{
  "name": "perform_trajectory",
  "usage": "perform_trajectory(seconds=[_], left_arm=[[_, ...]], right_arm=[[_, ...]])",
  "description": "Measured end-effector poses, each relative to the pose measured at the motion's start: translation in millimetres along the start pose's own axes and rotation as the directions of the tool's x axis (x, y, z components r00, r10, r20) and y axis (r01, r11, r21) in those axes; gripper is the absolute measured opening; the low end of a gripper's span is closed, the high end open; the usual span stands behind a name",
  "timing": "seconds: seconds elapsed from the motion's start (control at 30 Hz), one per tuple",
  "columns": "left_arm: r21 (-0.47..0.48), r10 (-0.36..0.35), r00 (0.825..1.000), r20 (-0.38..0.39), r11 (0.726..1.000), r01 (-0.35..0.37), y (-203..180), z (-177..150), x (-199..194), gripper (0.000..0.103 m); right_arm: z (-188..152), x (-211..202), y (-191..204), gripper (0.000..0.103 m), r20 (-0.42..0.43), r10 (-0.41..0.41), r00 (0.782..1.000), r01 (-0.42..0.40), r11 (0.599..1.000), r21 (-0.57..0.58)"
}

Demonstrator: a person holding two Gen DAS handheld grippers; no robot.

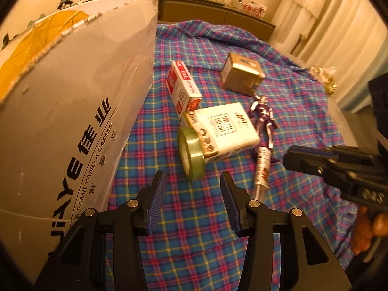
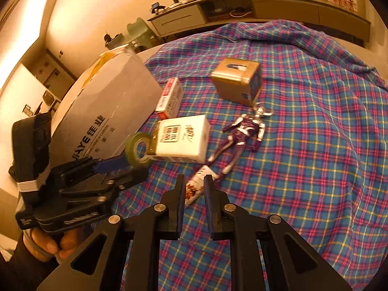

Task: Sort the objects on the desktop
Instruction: 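Grasp the green tape roll with the left gripper while the right grasps the white-capped tube, then carry the tape roll and tube with both grippers over the cardboard box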

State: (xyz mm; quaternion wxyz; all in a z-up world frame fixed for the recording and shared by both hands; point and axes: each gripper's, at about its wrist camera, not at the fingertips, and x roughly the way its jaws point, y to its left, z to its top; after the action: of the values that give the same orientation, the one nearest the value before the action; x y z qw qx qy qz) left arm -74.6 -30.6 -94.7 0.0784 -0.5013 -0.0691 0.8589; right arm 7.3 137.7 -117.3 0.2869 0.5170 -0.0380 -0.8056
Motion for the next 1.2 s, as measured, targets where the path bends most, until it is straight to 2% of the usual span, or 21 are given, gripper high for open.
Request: perform_trajectory(seconds=[0.13,0.2,0.27,0.3,0.33,0.37,0.47,0.53,0.57,0.77,1.0,1.13,1.2], left_arm=[[-0.016,0.017,1.000,0.010,1.000,-0.016,-0.8,6.7,5.8,0.049],[-0.028,0.016,1.000,0.019,0.999,-0.015,-0.7,10.2,8.0,0.049],[-0.032,0.016,0.999,0.027,0.999,-0.015,-0.7,13.2,11.5,0.049],[-0.039,0.016,1.000,0.023,0.999,-0.015,-0.3,13.9,14.4,0.046],[-0.045,0.020,1.000,0.020,0.999,-0.019,0.1,14.2,18.2,0.019],[-0.044,0.038,0.999,0.020,0.998,-0.037,-0.3,14.1,20.3,0.011],[-0.037,0.039,0.999,0.027,0.999,-0.038,0.8,11.7,19.0,0.010],[-0.032,0.034,0.999,0.027,0.999,-0.033,2.4,9.5,16.3,0.010],[-0.030,0.034,0.999,0.029,0.999,-0.033,3.1,8.5,14.4,0.010],[-0.032,-0.004,0.999,0.032,0.999,0.005,3.2,4.2,-7.2,0.010],[-0.037,-0.039,0.998,0.057,0.998,0.041,2.0,5.1,-32.8,0.010],[-0.015,-0.043,0.997,0.067,0.999,0.045,-0.9,3.4,-42.6,0.010],[-0.008,-0.048,0.996,0.070,0.999,0.049,-2.6,2.4,-46.5,0.010]], right_arm=[[-4.5,11.3,-0.4,0.018,-0.026,0.003,1.000,-0.002,1.000,0.029],[-7.7,17.3,0.3,0.025,-0.039,-0.003,0.999,0.005,0.999,0.045],[-9.0,21.4,5.4,0.027,-0.037,-0.019,0.999,0.021,0.999,0.039],[-9.0,23.9,8.3,0.034,-0.032,-0.032,0.999,0.033,0.999,0.037],[-9.1,28.2,11.4,0.040,-0.030,-0.050,0.998,0.051,0.998,0.031],[-9.6,34.2,14.5,0.047,-0.035,-0.061,0.998,0.061,0.998,0.022],[-8.5,39.7,26.2,0.048,-0.013,-0.099,0.995,0.098,0.995,-0.037],[-8.0,40.4,25.3,0.041,-0.008,-0.104,0.995,0.104,0.994,-0.042],[-7.4,40.4,23.5,0.031,-0.012,-0.100,0.995,0.099,0.994,-0.042],[-6.8,27.4,14.1,0.016,-0.022,-0.078,0.997,0.077,0.996,-0.053],[-9.4,24.2,20.5,0.013,-0.016,-0.093,0.996,0.091,0.991,-0.097],[-13.2,33.7,22.6,0.013,-0.031,-0.154,0.988,0.148,0.979,-0.137],[-15.1,37.5,20.6,0.012,-0.025,-0.159,0.987,0.154,0.976,-0.152]])
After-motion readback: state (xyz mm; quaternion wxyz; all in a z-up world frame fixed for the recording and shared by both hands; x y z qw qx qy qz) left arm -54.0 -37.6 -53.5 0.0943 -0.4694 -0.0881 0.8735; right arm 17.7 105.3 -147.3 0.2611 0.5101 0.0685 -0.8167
